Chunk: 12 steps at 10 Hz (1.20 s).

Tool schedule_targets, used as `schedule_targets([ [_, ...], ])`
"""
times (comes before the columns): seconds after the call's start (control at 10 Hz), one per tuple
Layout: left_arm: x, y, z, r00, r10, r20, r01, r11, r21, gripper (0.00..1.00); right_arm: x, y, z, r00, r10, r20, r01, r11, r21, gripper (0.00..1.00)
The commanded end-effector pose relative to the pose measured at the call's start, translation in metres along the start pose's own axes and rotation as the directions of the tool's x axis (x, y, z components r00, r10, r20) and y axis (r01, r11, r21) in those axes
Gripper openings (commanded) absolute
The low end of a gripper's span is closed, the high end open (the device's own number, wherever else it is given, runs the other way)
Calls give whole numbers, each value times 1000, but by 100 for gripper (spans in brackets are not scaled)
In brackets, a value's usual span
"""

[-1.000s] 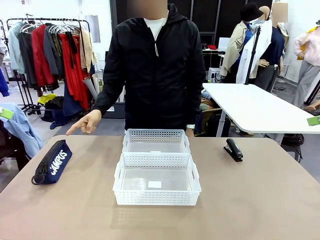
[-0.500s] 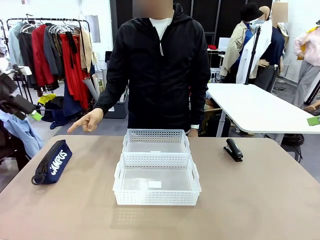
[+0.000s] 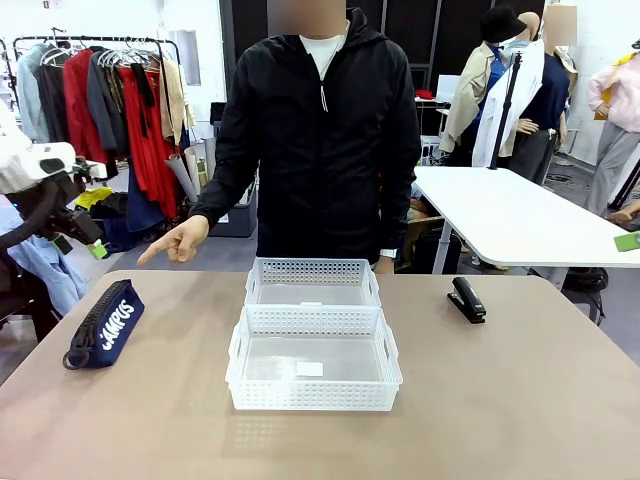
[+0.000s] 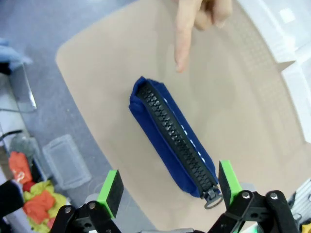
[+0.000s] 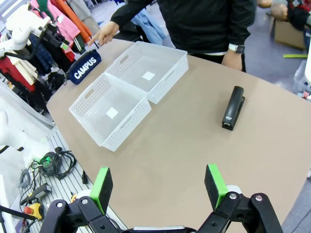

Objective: Distribute items into two baskets.
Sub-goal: Pick up the Pencil pouch that the person points to.

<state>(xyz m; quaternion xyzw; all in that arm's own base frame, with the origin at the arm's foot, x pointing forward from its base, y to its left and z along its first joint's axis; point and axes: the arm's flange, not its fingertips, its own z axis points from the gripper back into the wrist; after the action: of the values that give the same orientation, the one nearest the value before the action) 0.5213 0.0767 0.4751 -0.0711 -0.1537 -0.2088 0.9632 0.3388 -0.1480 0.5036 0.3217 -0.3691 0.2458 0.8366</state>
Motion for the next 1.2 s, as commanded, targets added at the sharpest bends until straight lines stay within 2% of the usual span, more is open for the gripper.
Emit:
schedule_targets([
  [0.0, 0, -17, 8, 998, 1, -65, 3, 997, 72, 100, 4, -2, 0, 999, 25, 31, -25, 1000, 10, 100],
  [0.2, -3, -30, 3, 994, 13, -109, 3, 990, 142, 100, 4, -2, 0, 999, 25, 31, -25, 1000, 10, 100],
  [0.7, -10, -30, -19, 976, 122, -181, -116, 992, 39, 100, 4, -2, 0, 999, 25, 31, -25, 1000, 10, 100],
  [1.1, -24, -34, -63, 968, 128, -216, -119, 991, 57, 100, 4, -2, 0, 999, 25, 31, -25, 1000, 10, 100],
])
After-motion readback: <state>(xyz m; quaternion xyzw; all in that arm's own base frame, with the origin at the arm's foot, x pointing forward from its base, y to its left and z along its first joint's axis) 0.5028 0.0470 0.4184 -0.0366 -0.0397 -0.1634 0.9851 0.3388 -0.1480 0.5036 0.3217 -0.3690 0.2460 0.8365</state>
